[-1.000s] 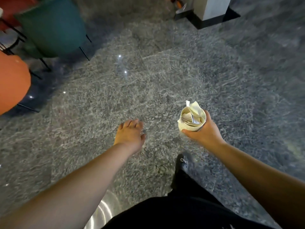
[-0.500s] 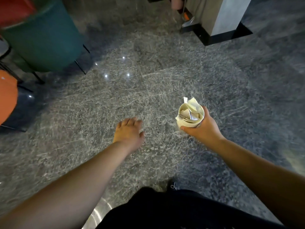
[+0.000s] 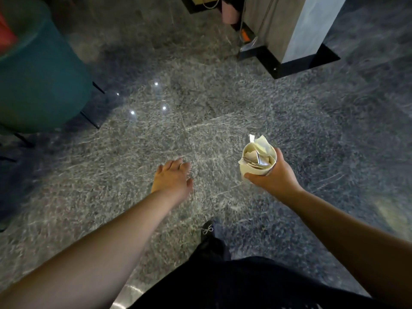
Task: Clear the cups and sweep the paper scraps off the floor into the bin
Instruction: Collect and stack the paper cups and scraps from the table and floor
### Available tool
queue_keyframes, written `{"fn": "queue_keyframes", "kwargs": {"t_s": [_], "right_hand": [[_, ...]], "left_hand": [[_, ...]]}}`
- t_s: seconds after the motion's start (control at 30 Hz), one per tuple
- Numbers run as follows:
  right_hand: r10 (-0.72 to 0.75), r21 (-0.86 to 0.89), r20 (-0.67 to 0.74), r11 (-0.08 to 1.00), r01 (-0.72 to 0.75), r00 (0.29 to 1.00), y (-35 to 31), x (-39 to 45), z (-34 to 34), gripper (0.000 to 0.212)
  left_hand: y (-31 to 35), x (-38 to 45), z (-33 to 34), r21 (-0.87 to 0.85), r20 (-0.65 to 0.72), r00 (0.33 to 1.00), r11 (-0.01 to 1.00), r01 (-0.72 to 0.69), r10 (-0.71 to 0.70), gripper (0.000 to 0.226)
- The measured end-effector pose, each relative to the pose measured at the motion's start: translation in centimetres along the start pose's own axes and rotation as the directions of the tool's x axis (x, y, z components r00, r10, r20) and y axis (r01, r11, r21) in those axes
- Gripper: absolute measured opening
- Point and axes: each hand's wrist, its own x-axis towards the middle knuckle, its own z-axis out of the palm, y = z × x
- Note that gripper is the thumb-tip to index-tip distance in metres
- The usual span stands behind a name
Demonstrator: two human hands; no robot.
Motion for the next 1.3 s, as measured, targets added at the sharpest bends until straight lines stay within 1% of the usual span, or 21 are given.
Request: {"fn": "queue_keyframes", "kwargs": {"t_s": [0.13, 0.3, 0.4, 0.6, 0.73, 0.93, 1.1, 1.2, 1.3], "right_hand": [[0.006, -0.007, -0.049, 1.0, -0.006, 0.999, -2.9, 7.2, 0.5, 0.071], [0.016, -0.005, -0.075, 1.0, -0.017, 0.997, -5.4, 15.2, 0.7, 0.068], [0.022, 0.005, -0.068, 1.0, -0.022, 0.997, -6.3, 20.5, 0.5, 0.066], [0.002, 0.04, -0.048, 0.999, 0.0, 0.999, -7.9, 33.2, -0.4, 0.068], [-0.026, 0.013, 0.001, 1.0, 0.026, 1.0, -9.6, 41.7, -1.8, 0.069], [-0.016, -0.053, 0.043, 0.998, 0.018, 0.999, -12.7, 52.9, -3.8, 0.067], [-0.007, -0.065, 0.036, 0.998, 0.009, 0.999, -15.0, 60.9, -3.0, 0.066], [-0.013, -0.068, 0.032, 0.998, 0.015, 0.999, -16.7, 65.9, -2.0, 0.063], [-0.023, -0.069, 0.021, 0.997, 0.024, 1.0, -18.4, 71.2, -1.1, 0.065]], "left_hand": [[-1.2, 7.0, -4.3, 0.032, 0.011, 0.999, 0.998, -0.045, 0.045, 0.056], [-1.9, 15.2, -8.6, 0.035, -0.002, 0.998, 0.998, -0.06, 0.06, 0.058], [-2.1, 20.3, -10.7, 0.032, 0.006, 0.998, 0.997, -0.068, 0.068, 0.059], [-1.7, 31.2, -15.3, 0.029, -0.042, 0.998, 0.998, -0.052, 0.053, 0.057], [-1.1, 38.3, -18.8, 0.024, -0.053, 0.998, 0.999, -0.037, 0.038, 0.055], [-0.9, 47.7, -23.6, 0.016, -0.037, 0.999, 1.0, -0.005, 0.006, 0.055], [-1.6, 54.8, -27.1, 0.003, -0.037, 0.999, 1.0, -0.014, 0.014, 0.056], [-2.9, 60.1, -29.0, -0.013, -0.028, 0.999, 1.0, -0.021, 0.02, 0.056], [-4.5, 65.6, -31.2, -0.013, -0.04, 0.999, 0.999, -0.032, 0.032, 0.056]]}}
